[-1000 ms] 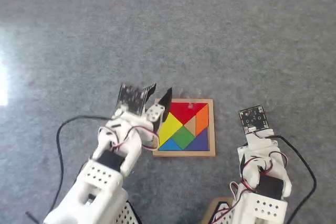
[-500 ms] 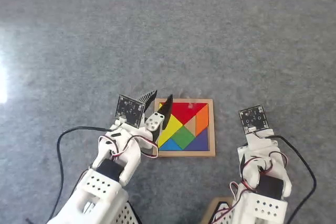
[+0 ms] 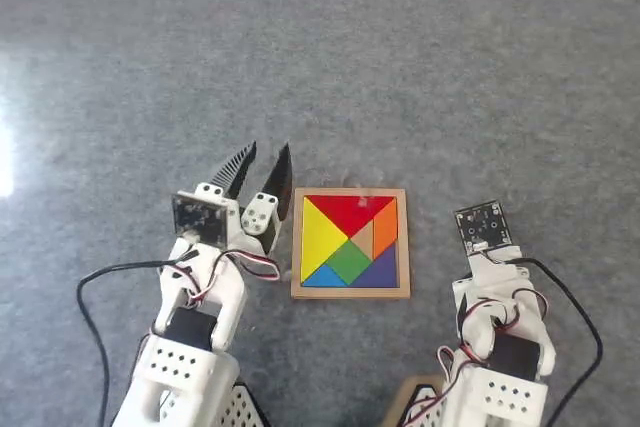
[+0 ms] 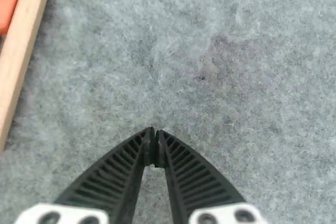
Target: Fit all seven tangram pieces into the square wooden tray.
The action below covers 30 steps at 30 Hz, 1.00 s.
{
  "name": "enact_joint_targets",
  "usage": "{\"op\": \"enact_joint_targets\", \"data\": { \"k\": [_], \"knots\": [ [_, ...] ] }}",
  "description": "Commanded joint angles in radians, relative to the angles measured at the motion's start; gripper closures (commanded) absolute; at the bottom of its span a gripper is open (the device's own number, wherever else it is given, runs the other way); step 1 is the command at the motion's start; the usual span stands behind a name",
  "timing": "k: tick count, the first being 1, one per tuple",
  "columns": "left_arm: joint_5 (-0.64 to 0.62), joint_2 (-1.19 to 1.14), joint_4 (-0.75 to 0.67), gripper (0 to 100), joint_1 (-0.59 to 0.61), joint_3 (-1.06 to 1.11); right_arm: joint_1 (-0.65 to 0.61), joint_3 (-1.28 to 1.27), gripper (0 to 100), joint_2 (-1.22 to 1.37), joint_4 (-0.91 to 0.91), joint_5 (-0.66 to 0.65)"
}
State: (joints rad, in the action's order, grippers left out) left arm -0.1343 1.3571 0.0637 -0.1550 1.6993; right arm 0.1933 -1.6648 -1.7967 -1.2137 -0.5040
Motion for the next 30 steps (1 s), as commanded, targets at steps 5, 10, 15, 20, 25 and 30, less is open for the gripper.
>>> {"op": "enact_joint_targets", "data": {
  "k": [5, 10, 15, 20, 25, 30],
  "knots": [
    [-0.005, 0.021, 0.450, 85, 0.014, -0.010, -0.012, -0.018, 98.3, -0.012, -0.001, 0.006],
    [-0.005, 0.023, 0.594, 85, 0.009, -0.010, -0.012, -0.018, 98.3, -0.012, -0.001, 0.006],
    [-0.006, 0.023, 0.586, 85, 0.011, -0.010, -0.012, -0.018, 98.3, -0.012, -0.001, 0.006],
    [-0.006, 0.023, 0.586, 85, 0.011, -0.010, -0.012, -0.018, 98.3, -0.012, -0.001, 0.006],
    [-0.006, 0.023, 0.586, 85, 0.011, -0.010, -0.012, -0.018, 98.3, -0.013, -0.001, 0.006],
    [-0.006, 0.023, 0.586, 85, 0.011, -0.010, -0.012, -0.018, 98.3, -0.013, -0.001, 0.006]
  ]
}}
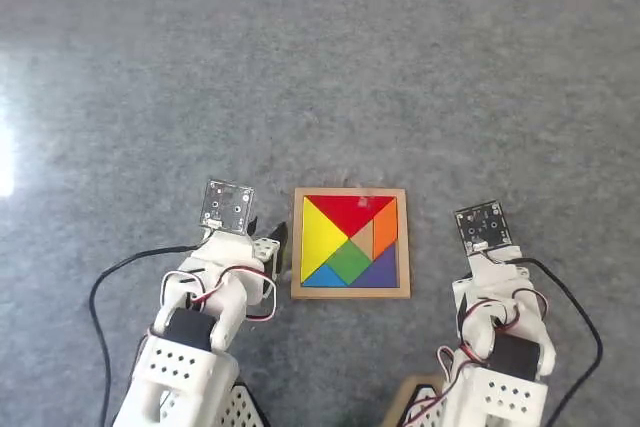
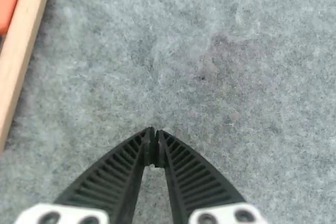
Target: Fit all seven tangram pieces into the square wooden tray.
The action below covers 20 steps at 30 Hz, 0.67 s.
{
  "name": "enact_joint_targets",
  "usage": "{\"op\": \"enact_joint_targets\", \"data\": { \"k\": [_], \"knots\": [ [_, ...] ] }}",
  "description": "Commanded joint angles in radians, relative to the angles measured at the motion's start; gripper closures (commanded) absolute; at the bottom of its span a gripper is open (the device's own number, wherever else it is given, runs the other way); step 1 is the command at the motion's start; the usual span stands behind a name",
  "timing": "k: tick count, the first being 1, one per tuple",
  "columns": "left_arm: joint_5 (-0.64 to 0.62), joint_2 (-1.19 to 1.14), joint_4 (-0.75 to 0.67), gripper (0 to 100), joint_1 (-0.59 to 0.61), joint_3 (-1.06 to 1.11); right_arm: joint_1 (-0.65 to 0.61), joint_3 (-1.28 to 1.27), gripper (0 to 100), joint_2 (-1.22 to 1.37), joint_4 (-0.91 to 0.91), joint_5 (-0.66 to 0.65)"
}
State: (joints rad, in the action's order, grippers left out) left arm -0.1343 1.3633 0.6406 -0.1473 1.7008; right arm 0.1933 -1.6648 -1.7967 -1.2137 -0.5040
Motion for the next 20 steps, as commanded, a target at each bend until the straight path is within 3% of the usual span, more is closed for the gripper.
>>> {"op": "enact_joint_targets", "data": {
  "k": [1, 20],
  "knots": [
    [-0.006, 0.017, 0.009, 85, 0.003, -0.012, -0.012, -0.018, 98.3, -0.013, 0.001, 0.006],
    [-0.006, 0.017, 0.009, 85, 0.003, -0.012, -0.012, -0.018, 98.3, -0.005, 0.013, 0.006]
  ]
}}
